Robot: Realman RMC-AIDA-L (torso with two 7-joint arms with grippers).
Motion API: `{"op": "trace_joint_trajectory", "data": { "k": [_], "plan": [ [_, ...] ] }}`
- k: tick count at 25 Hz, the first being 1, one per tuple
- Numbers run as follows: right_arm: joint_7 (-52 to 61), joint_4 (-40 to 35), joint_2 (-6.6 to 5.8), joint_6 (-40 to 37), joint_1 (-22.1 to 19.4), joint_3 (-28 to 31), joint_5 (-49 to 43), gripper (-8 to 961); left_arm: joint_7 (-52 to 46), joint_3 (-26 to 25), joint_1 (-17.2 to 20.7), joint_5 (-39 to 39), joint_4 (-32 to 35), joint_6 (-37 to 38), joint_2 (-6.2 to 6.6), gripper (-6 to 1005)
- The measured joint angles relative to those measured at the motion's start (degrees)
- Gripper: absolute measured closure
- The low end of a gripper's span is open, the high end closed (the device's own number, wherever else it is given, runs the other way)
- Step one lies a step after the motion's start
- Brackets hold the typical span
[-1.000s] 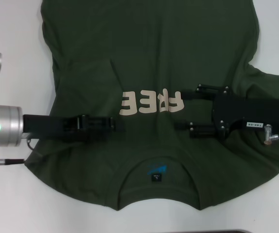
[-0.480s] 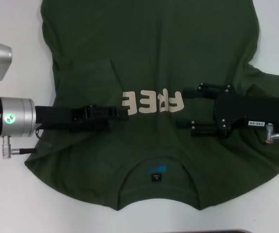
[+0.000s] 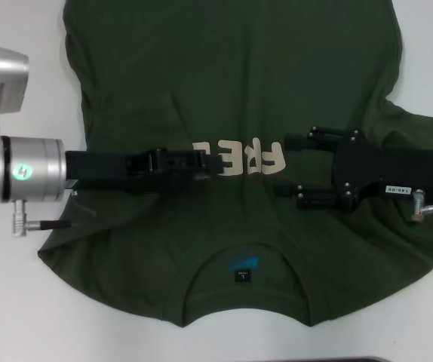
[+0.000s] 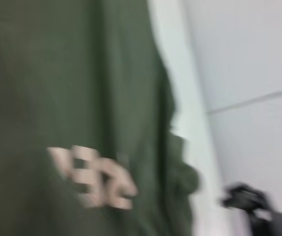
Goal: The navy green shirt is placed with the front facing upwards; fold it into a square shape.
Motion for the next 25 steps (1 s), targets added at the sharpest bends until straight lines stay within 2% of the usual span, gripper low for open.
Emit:
{"op": "trace_joint_trajectory", "data": {
  "k": [2, 3, 5, 6, 7, 9, 13, 17, 19, 22, 25],
  "plan": [
    [0.0, 0.0, 0.0, 0.1, 0.0, 0.0, 0.0, 128, 0.5, -0.6, 0.0, -1.0, 0.1, 2.4, 0.3, 157],
    [0.0, 0.0, 0.0, 0.1, 0.0, 0.0, 0.0, 128, 0.7, -2.2, 0.3, -1.6, 0.1, 7.3, 1.34, 157],
    [0.0, 0.0, 0.0, 0.3, 0.1, 0.0, -0.1, 128, 0.5, -3.2, 1.0, -1.5, 0.2, 10.5, 2.77, 157],
    [0.0, 0.0, 0.0, 0.4, 0.2, 0.0, -0.2, 128, 0.5, -3.2, 1.0, -1.5, 0.2, 10.5, 2.77, 157],
    [0.0, 0.0, 0.0, 0.4, 0.2, 0.0, -0.2, 128, 0.4, -5.1, 2.4, -1.7, 0.2, 11.6, 4.25, 157],
    [0.0, 0.0, 0.0, 0.5, 0.2, 0.0, -0.3, 128, 1.0, -6.8, 3.0, -1.7, -0.1, 11.6, 4.46, 156],
    [1.0, 0.0, 0.11, 0.5, -0.1, 0.3, -0.1, 128, 9.4, -10.7, 3.7, -1.8, -0.3, 12.9, 4.22, 156],
    [10.2, -0.8, 0.13, 0.5, 0.1, 1.9, 0.0, 128, 26.0, -11.8, 5.0, -2.1, -1.4, 18.1, 3.66, 155],
    [16.7, -2.5, 0.04, 0.6, 0.3, 2.1, -0.3, 128, 35.6, -12.6, 6.9, -2.3, -3.5, 20.2, 2.37, 155],
    [25.0, -4.9, -0.16, 0.7, 0.4, 1.7, -0.6, 128, 43.7, -14.1, 8.9, -2.5, -5.4, 20.6, 0.72, 154],
    [30.1, -5.6, -0.24, 0.5, 0.4, 1.7, -0.6, 128, 50.2, -16.0, 9.3, -2.6, -4.2, 22.0, 0.25, 154]
  ]
}}
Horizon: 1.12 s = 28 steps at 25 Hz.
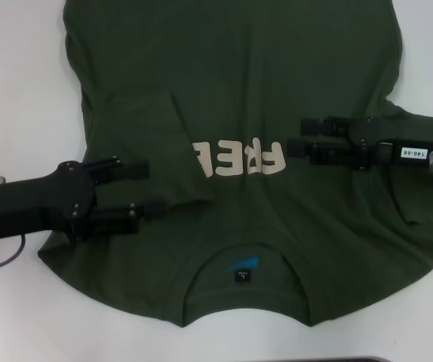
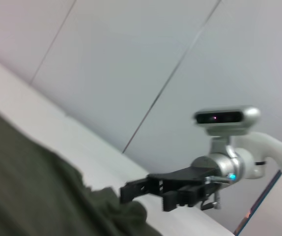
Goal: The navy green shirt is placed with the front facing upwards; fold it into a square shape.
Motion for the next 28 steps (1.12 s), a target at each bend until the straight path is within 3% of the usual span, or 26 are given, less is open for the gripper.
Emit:
{"op": "trace_joint_trajectory", "data": {
  "k": [3, 7, 10, 13, 16, 20, 28],
  "plan": [
    [2.9, -0.2, -0.45, -1.1, 0.1, -0.2, -0.6, 129, 2.9, -1.1, -0.2, 0.0, 2.1, 0.6, 0.03, 154],
    [11.3, -1.8, -3.27, -4.5, -0.3, -0.2, -2.2, 129, 1.5, -1.9, -0.4, -0.1, 2.9, 0.7, 0.38, 153],
    [21.6, -2.9, -7.07, -7.6, -0.7, 0.6, -2.4, 129, -0.4, -3.1, -0.4, -0.1, 2.5, 0.7, 0.42, 153],
    [31.3, -3.5, -11.99, -10.5, -0.7, 3.2, -4.1, 129, -1.0, -4.2, -0.6, -0.3, 2.7, 0.7, 0.42, 152],
    [38.7, -4.3, -15.56, -11.0, -0.8, 7.3, -9.7, 129, -1.0, -4.9, -0.8, -0.3, 3.0, 0.7, 0.24, 152],
    [44.0, -6.5, -16.44, -10.6, -1.0, 13.6, -19.9, 129, -0.9, -5.2, -0.7, -0.9, 3.1, 0.7, 0.04, 153],
    [46.7, -6.3, -16.45, -8.3, -1.7, 16.0, -27.4, 129, -0.9, -6.0, -0.5, -1.9, 4.2, 0.7, 0.07, 152]
  ]
}}
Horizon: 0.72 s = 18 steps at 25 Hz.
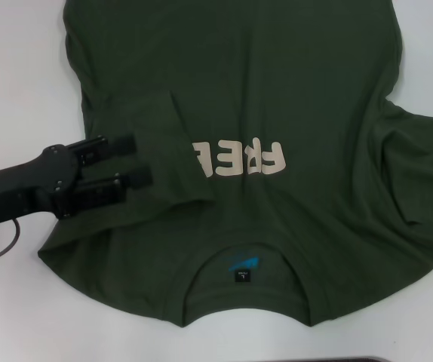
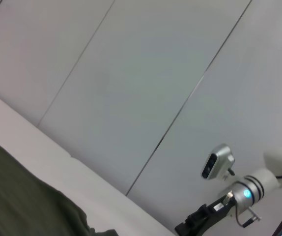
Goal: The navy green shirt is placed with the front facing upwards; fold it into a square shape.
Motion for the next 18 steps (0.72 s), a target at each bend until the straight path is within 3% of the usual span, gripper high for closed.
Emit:
{"op": "trace_joint_trajectory", "data": {
  "k": [8, 18],
  "plan": [
    [0.5, 2.5, 1.26, 6.4, -0.2, 0.5, -0.2, 129, 0.0, -0.2, 0.1, -0.5, 0.3, 0.1, -0.06, 152],
    [0.6, 3.5, 1.86, 9.8, 0.8, 0.6, -0.3, 129, 0.1, -0.7, 0.3, -0.5, 0.9, 0.0, -0.06, 153]
  ]
}}
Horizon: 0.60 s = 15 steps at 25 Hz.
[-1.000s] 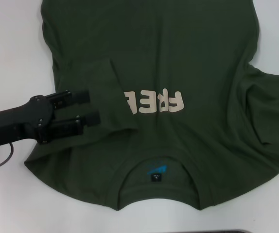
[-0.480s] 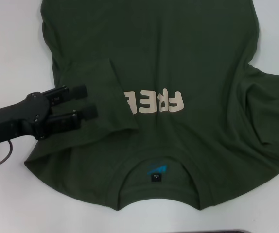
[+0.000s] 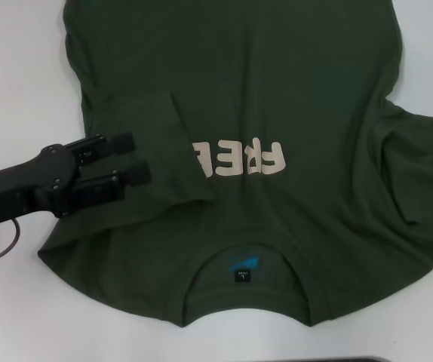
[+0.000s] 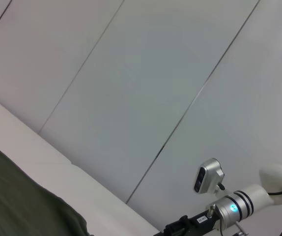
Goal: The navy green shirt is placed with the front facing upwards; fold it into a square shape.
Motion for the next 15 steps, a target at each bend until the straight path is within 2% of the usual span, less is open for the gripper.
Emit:
{"op": "trace_joint_trajectory", "data": {
  "k": [15],
  "plan": [
    [0.7, 2.2, 0.53, 2.4, 1.4, -0.4, 0.0, 128, 0.2, -0.1, 0.4, 0.0, 0.1, -0.6, 0.0, 153]
  ]
}}
